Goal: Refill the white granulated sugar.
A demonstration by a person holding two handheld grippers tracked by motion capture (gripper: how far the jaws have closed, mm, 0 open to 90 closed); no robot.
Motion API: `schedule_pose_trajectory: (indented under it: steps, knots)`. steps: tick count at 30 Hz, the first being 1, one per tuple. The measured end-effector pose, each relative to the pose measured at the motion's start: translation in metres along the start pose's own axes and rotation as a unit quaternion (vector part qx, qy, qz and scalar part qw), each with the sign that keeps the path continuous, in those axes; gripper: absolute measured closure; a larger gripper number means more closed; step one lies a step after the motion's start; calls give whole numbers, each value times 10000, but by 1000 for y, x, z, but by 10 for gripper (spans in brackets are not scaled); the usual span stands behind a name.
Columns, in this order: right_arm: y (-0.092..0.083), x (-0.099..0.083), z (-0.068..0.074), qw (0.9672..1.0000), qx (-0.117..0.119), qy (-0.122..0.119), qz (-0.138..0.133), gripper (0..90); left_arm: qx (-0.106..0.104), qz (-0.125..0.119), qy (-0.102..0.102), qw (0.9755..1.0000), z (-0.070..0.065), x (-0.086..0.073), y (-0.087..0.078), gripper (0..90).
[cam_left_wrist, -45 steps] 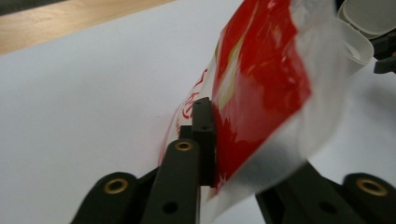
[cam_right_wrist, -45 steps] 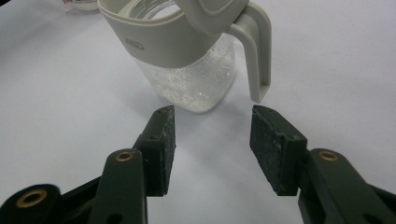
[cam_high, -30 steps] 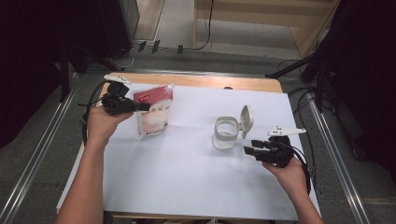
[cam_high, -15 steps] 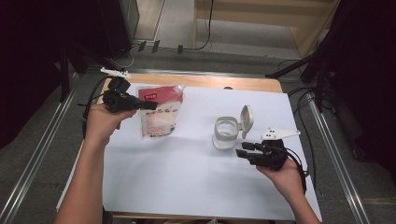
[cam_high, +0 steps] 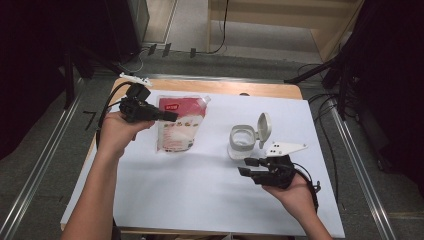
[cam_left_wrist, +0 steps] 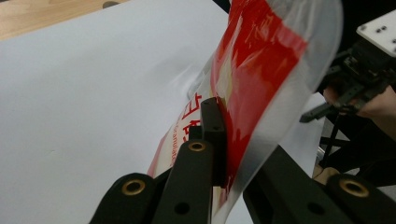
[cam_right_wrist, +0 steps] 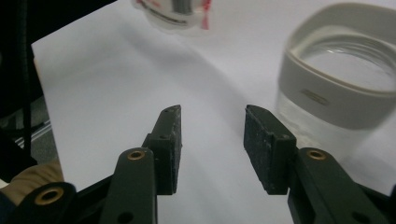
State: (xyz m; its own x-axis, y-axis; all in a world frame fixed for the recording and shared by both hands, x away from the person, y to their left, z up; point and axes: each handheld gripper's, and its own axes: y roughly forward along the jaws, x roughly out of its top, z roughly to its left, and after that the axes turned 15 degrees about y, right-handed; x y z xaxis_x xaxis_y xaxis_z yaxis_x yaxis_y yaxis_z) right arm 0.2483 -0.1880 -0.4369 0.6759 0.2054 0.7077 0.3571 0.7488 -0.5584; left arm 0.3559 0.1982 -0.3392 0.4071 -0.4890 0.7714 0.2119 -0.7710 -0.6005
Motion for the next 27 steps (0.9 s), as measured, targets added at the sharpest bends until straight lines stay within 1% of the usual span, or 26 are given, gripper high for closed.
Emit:
schedule_pose_trajectory:
  steps: [3,5,6,7,8,11,13,15,16,17,20,21,23,24,25,26,27]
  knots:
    - [6,0,9,9999,36,-131,79,573,20,-27,-20,10000,-1,0,0,900]
    - [12,1,14,9998,40,-85,177,579,-16,-16,-8,10000,-2,0,1,900]
    - [15,2,15,9997,45,-68,218,579,17,-1,9,10000,-3,0,1,900]
    - [18,2,17,9997,23,-57,250,580,-1,8,-6,10000,-4,0,1,900]
    - [21,3,18,9996,37,-91,278,580,30,33,18,10000,-5,0,1,900]
    - [31,5,24,9992,41,-206,352,578,5,48,26,10000,-5,-1,2,900]
    - [38,7,28,9990,47,-194,411,571,-29,42,-2,10000,-6,-1,2,900]
    - [45,9,32,9987,53,-83,494,571,-2,68,38,10000,-8,-1,1,900]
    - [48,10,34,9987,63,-81,507,571,-10,62,31,10000,-9,-1,0,900]
    - [52,12,37,9986,67,-118,511,571,31,48,46,10000,-10,0,0,900]
    - [63,16,45,9982,123,-217,537,571,40,46,96,9999,-13,1,-1,900]
    - [66,17,47,9982,146,-234,541,571,19,37,101,9999,-14,1,-2,900]
    - [74,20,50,9978,141,-267,596,571,43,17,90,9999,-16,2,-2,900]
    - [78,20,51,9977,138,-307,586,570,28,22,121,9999,-17,3,-3,900]
    - [81,21,52,9975,140,-292,621,569,36,17,97,9999,-18,3,-3,900]
    - [84,21,52,9975,148,-300,615,567,22,32,167,9999,-18,4,-4,900]
    - [88,22,52,9975,157,-287,633,562,32,6,112,9999,-20,4,-4,900]
